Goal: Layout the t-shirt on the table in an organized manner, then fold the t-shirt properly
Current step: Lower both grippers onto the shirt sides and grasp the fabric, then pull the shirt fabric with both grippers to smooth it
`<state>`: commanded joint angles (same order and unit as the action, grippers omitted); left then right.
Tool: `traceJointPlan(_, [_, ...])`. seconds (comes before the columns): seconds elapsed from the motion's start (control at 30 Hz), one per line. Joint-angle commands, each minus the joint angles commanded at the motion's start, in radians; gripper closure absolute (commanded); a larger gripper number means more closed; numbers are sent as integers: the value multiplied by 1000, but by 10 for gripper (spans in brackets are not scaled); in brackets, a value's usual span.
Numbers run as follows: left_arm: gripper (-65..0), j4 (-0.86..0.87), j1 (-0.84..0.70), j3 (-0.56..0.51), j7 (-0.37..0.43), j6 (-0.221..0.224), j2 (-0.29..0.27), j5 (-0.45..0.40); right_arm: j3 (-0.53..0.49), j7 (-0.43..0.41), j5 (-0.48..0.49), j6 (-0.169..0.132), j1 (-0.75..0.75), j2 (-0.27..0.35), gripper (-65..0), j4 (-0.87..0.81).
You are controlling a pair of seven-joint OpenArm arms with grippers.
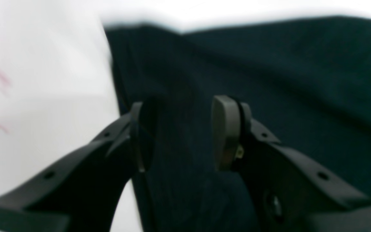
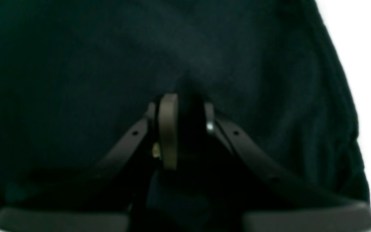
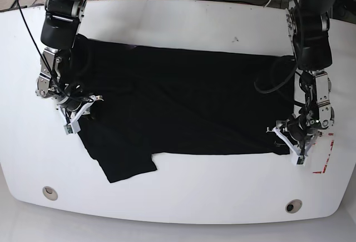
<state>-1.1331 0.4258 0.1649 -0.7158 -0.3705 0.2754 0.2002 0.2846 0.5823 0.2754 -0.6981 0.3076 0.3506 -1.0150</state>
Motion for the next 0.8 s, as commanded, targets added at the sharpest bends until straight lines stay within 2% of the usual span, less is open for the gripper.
traceJointPlan(0.17, [-428, -222, -97, 60, -135, 0, -14, 2, 2, 48, -3, 0, -58, -29, -108, -143])
traceJointPlan(0.3, [-506, -379, -187, 89, -204, -11, -60, 2, 2, 78, 0, 0, -107, -34, -108, -218])
traceJointPlan(0.43, [-507, -494, -269, 109, -256, -61, -91, 2, 2, 91, 0, 0, -141, -46, -108, -258])
traceJointPlan(0.57, [-507, -588, -342, 138, -295, -114, -147, 2, 2, 91, -6, 0, -173, -69, -108, -284])
traceJointPlan(0.63, [-507, -605, -373, 149, -305, -129, -170, 2, 2, 91, -5, 0, -187, -74, -108, -287])
traceJointPlan(0.8, [-506, -611, -437, 167, -307, -127, -203, 0, 2, 91, 0, 0, -224, -74, -108, -305])
